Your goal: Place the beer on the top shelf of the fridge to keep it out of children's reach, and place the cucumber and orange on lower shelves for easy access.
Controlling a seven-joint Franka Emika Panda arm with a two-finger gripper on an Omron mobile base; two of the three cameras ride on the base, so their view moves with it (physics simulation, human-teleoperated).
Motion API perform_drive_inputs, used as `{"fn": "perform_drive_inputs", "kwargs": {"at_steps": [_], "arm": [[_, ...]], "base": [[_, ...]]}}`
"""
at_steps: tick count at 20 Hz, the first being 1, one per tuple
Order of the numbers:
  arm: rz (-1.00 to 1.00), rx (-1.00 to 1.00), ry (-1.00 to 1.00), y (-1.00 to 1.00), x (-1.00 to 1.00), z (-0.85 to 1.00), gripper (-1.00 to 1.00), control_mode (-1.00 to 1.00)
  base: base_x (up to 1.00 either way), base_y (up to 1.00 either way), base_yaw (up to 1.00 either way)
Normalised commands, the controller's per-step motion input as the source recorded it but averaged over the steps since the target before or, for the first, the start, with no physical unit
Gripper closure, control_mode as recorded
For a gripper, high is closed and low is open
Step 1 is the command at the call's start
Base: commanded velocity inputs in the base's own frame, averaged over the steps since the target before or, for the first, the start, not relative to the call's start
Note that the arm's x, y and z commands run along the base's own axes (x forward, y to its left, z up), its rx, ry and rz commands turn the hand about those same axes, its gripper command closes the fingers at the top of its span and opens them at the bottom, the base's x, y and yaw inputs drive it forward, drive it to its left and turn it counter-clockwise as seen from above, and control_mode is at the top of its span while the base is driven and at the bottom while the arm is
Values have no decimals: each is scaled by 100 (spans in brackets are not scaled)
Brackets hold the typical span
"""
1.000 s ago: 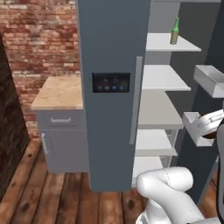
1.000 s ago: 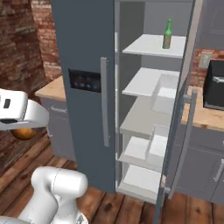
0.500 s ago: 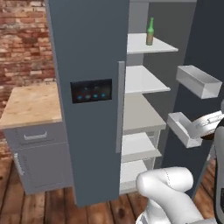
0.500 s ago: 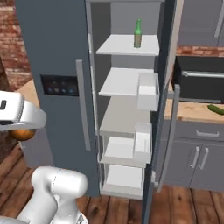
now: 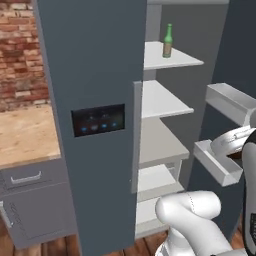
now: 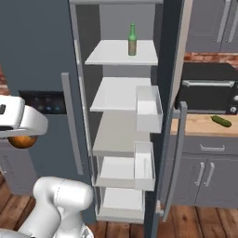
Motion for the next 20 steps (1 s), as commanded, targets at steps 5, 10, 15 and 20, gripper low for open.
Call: {"fn": "perform_drive_inputs", "kwargs": {"at_steps": [5,10,15,20], "arm": [[0,0,0,0,0,0,100,100],[0,0,0,0,0,0,100,100],[0,0,0,0,0,0,100,100],[0,0,0,0,0,0,100,100]], "base": [[32,0,-15],[38,0,-16],[44,0,-15],[40,0,-15]]}}
